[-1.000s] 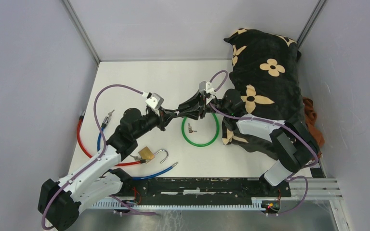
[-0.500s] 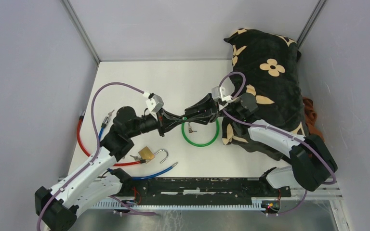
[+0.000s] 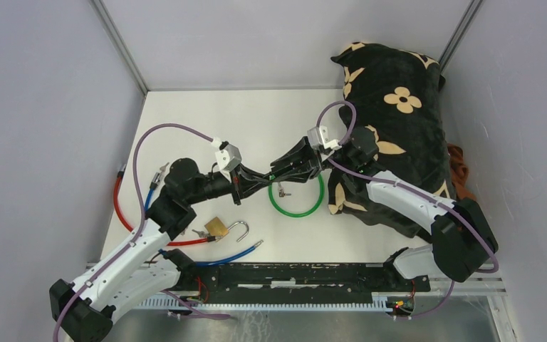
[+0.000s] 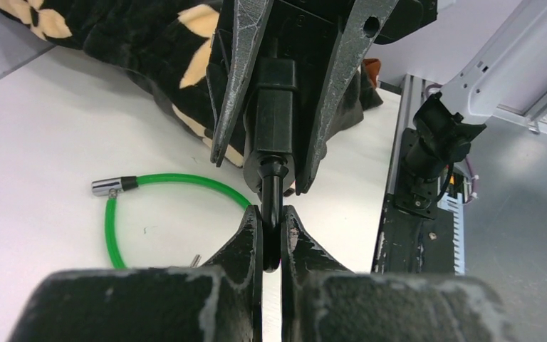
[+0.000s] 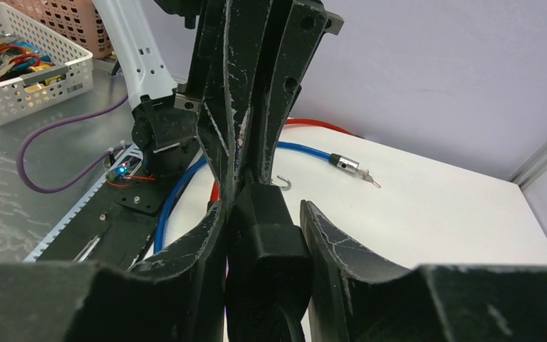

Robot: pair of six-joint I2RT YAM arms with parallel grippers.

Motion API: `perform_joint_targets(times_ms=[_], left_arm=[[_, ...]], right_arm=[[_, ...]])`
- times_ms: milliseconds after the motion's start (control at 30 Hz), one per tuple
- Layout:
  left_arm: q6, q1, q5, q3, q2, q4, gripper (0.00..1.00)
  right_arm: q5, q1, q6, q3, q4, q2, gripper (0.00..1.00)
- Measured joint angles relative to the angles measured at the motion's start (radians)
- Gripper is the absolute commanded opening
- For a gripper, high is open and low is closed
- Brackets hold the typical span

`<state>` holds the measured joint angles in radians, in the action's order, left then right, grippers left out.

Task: Lock with the key
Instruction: Lock the lock.

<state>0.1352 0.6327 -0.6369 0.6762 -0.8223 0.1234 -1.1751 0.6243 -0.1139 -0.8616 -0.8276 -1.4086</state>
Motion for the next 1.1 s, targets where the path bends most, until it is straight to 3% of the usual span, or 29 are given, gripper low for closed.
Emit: perform_joint_targets(times_ms=[733,1100], left_arm=[[-0.129,0.004,0.142,0.014,0.008,-0.026,0.02],[-0.225,0.023,0.143,0.072,0.032,-0.141,0.02]], right_arm=[[0.053,0.011,-0.019,-0.028,-0.119,-0.085,0.00],[0.077,0.043,0.109,-0.051,0.060,-0.010,0.00]])
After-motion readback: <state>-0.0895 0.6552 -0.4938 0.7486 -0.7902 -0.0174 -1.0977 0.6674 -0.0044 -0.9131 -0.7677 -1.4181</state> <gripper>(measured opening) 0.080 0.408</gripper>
